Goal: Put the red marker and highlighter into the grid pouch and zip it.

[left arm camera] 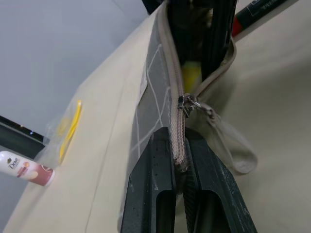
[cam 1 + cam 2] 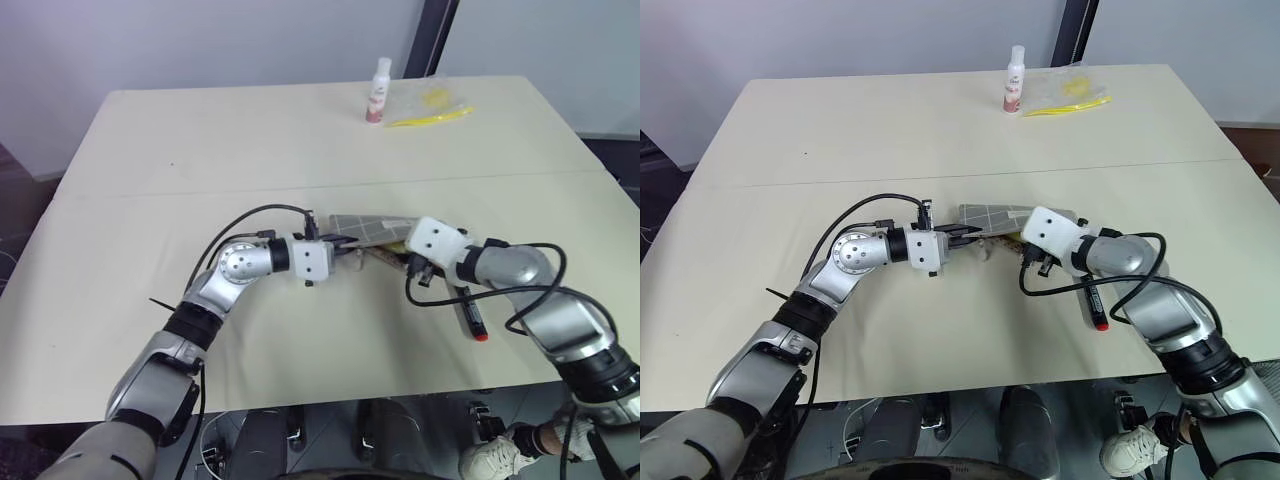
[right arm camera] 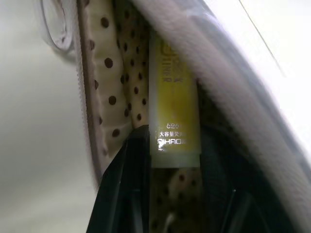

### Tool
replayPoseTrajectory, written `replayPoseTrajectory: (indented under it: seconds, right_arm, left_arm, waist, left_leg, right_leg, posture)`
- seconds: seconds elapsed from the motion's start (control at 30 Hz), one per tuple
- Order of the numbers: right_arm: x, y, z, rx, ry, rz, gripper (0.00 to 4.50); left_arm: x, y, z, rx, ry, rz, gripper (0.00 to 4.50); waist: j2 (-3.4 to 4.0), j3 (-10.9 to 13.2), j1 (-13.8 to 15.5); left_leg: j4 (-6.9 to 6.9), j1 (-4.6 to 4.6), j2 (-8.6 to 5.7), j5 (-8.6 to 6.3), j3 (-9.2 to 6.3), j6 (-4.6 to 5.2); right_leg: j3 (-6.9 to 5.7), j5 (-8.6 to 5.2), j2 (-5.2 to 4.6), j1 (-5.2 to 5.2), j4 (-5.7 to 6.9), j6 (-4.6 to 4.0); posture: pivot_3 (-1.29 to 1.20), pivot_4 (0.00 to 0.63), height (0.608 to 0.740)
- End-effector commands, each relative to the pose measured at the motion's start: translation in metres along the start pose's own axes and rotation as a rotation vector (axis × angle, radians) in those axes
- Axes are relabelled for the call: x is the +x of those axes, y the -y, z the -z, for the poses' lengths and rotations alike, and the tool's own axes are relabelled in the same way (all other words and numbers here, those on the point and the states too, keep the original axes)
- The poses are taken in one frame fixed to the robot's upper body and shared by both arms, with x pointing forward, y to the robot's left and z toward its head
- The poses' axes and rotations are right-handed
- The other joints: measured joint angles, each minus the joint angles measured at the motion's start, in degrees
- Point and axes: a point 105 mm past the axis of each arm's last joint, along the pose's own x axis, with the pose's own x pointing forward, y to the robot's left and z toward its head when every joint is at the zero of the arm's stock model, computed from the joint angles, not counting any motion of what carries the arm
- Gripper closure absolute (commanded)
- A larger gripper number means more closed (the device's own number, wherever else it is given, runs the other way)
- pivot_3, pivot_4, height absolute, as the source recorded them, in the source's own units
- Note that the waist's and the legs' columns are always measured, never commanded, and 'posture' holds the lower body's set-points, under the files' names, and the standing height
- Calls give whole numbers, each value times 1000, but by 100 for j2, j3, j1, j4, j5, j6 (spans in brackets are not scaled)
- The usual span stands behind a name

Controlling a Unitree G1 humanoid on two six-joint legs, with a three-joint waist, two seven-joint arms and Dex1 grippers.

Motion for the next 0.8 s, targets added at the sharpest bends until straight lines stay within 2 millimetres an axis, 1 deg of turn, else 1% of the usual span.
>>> replayPoseTrajectory:
  seconds: [0.03, 0.13, 0.2, 0.23, 0.3, 0.37, 0.5, 0.6, 0.7, 0.8]
  right_arm:
    - [1, 8, -19, -124, 85, 59, 3650]
    - [0, 7, -23, -137, 131, 58, 3650]
    - [-3, 6, -20, -178, 129, 50, 2569]
    - [-3, 6, -19, -180, 131, 51, 2161]
    - [-5, 7, -18, -172, 135, 58, 1127]
    - [-9, 10, -18, -129, 148, 67, 74]
    - [-21, 10, -27, -66, 211, 67, 28]
    - [-36, -1, -38, 22, 287, 14, 28]
    - [-46, -5, -37, 51, 285, 7, 28]
    - [-54, -5, -32, 90, 277, 24, 28]
  left_arm:
    - [-2, -16, -15, 21, 59, -44, 4500]
    - [-5, -16, -13, 8, 55, -48, 4500]
    - [-6, -16, -13, -6, 54, -51, 4500]
    - [-7, -16, -13, -8, 54, -52, 4500]
    - [-8, -16, -12, -11, 51, -51, 4500]
    - [-8, -17, -11, -22, 45, -57, 4500]
    - [-10, -17, -10, -37, 39, -65, 4500]
    - [-11, -17, -8, -40, 32, -64, 4500]
    - [-12, -17, -7, -41, 25, -62, 4500]
    - [-13, -17, -5, -43, 17, -65, 4500]
  waist:
    - [0, 0, 1]
    - [0, 0, -4]
    - [0, 0, 1]
    - [0, 0, -1]
    - [0, 0, -1]
    - [0, 0, 0]
    - [0, 0, 1]
    - [0, 0, 11]
    - [0, 0, 3]
    - [0, 0, 8]
  left_leg:
    - [0, 0, 0, 1, 1, -1]
    - [1, 6, 1, 4, 1, -5]
    - [1, 8, 2, 5, 1, -7]
    - [1, 9, 2, 5, 1, -7]
    - [1, 9, 2, 5, 0, -7]
    - [1, 10, 2, 5, 0, -8]
    - [1, 10, 2, 5, 0, -7]
    - [1, 10, 2, 5, -1, -7]
    - [1, 12, 2, 5, -3, -7]
    - [3, 15, 2, 4, -4, -8]
  right_leg:
    - [0, 0, 0, 0, 4, 1]
    - [0, 0, 2, 0, 13, 2]
    - [0, 0, 2, 0, 18, 1]
    - [0, 0, 2, 0, 18, 1]
    - [0, 0, 2, 1, 18, 1]
    - [0, 0, 2, 1, 18, 1]
    - [0, 0, 2, 1, 20, 1]
    - [1, 0, 2, 2, 20, 2]
    - [0, 1, 2, 4, 22, 2]
    - [0, 0, 1, 6, 21, 0]
  posture:
    - [0, 150, 740]
    - [0, 150, 740]
    - [0, 150, 740]
    - [0, 150, 740]
    - [0, 150, 740]
    - [0, 150, 740]
    - [0, 150, 740]
    - [0, 150, 740]
    - [0, 150, 740]
    - [0, 150, 740]
